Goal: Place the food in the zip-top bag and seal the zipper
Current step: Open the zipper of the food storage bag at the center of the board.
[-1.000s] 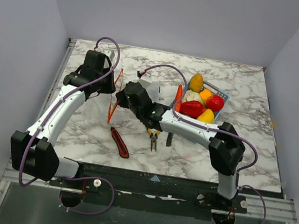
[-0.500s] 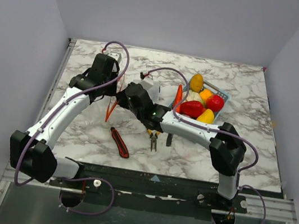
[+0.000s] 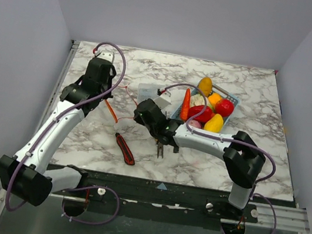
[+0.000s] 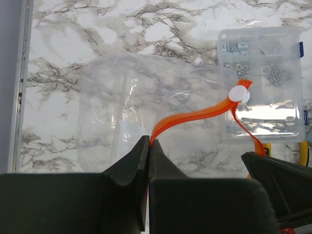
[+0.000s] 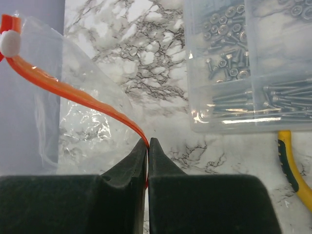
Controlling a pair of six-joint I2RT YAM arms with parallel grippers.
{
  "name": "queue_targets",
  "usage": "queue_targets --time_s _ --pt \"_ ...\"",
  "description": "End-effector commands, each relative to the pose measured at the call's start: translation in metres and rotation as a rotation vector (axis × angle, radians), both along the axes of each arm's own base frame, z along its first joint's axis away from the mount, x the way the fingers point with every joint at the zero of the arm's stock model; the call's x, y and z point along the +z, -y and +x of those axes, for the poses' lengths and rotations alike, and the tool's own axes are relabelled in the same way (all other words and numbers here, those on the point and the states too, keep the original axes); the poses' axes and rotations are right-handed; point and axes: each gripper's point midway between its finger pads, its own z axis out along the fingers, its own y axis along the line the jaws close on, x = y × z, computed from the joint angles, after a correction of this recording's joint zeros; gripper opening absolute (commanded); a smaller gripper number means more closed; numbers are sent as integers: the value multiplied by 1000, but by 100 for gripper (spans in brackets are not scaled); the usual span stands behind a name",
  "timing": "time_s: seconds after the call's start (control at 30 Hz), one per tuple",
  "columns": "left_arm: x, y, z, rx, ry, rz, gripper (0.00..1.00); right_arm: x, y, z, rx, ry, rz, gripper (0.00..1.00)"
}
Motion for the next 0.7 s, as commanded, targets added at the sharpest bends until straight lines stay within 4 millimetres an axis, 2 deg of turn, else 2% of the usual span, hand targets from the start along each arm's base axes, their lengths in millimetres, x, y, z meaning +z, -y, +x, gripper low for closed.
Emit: queue_targets --time_s 0.0,0.23,0.33,0.5,0.67 --pt "1 -8 1 22 6 43 0 6 16 0 -45 18 -32 6" --pt "-15 9 4 -35 -60 -3 0 41 -18 -10 140 51 7 17" --pt "-21 10 6 -22 -81 -10 0 47 -21 -16 191 37 -18 24" --pt "-25 10 9 -4 -97 -16 0 61 -18 -20 228 29 -73 57" --pt "-28 10 10 3 -115 -13 0 82 -2 -22 211 47 -105 69"
